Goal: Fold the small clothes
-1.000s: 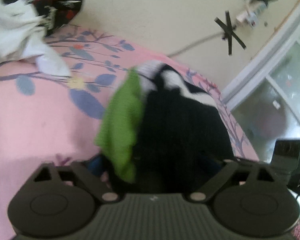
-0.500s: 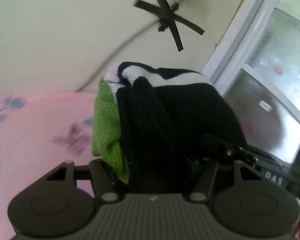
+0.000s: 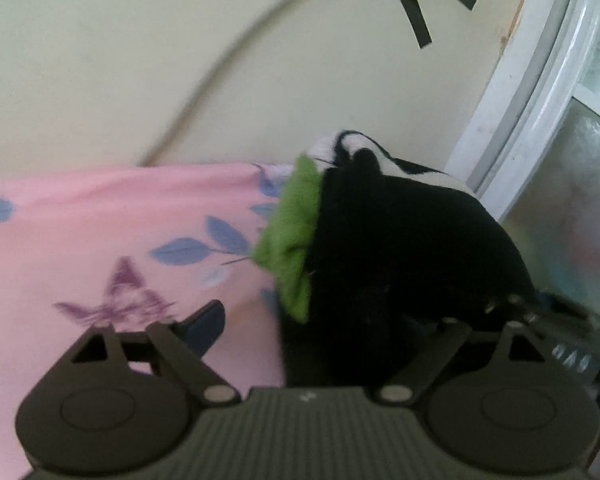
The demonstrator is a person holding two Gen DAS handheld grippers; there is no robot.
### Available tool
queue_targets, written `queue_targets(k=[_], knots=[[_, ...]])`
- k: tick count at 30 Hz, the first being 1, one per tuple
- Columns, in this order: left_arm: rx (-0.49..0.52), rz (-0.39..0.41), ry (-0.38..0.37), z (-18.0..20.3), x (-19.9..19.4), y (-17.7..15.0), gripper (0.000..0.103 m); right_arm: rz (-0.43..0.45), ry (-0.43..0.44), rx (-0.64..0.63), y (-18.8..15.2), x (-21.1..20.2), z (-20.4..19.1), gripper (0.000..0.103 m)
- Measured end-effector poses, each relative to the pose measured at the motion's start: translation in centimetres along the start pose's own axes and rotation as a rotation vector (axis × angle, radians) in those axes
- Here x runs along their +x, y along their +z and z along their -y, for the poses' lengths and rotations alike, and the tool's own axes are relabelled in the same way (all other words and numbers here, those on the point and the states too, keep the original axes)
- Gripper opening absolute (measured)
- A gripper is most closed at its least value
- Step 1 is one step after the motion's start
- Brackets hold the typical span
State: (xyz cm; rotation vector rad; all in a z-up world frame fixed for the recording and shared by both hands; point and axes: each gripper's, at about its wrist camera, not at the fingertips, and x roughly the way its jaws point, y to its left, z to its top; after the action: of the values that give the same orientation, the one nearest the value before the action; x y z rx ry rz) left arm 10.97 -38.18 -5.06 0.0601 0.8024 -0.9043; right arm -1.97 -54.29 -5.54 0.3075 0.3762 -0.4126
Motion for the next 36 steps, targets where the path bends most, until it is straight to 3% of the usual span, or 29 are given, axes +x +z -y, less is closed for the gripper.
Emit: queue_targets(k=[2,7,13,18,24,30,36], knots=[[0.003,0.027,0.027,-0.3,-2.1,-1.0,0.092,0.027,-0.035,0.007,0.0,-0.8,-0.2,0.088],[0.067,0.069,0.106,-0.9,-8.4,-5.7,0.102,-0.031,-0.097,0.021,-2.2,-4.5,-1.1,0.088],[0.144,0.058,0.208,-0.9,-13.2,-11.0,0.103,-0.117,-0.072,0.164,-5.6,-10.8,-1.9,0.088],[0.180,0.069,0.263,-0.7,-17.3,-14.0,0.103,-0.098,-0.098,0.108,-8.9,-15.7,-5.5,0.089],[0.187,0.054,0.253,-1.1,-20.1,-16.6,0.103,-0.080,-0.115,0.075,-11.2,-19.1,-9.2,0.089],[0.181,0.041,0.256,-1.8,-21.4,-17.8,0.103,-0.128,-0.116,0.059,-12.7,-20.9,-12.1,0.089],[0.193,0.017,0.266,-2.0,-21.9,-18.8,0.103,-0.120,-0.133,0.075,-14.1,-22.4,-14.3,0.091]])
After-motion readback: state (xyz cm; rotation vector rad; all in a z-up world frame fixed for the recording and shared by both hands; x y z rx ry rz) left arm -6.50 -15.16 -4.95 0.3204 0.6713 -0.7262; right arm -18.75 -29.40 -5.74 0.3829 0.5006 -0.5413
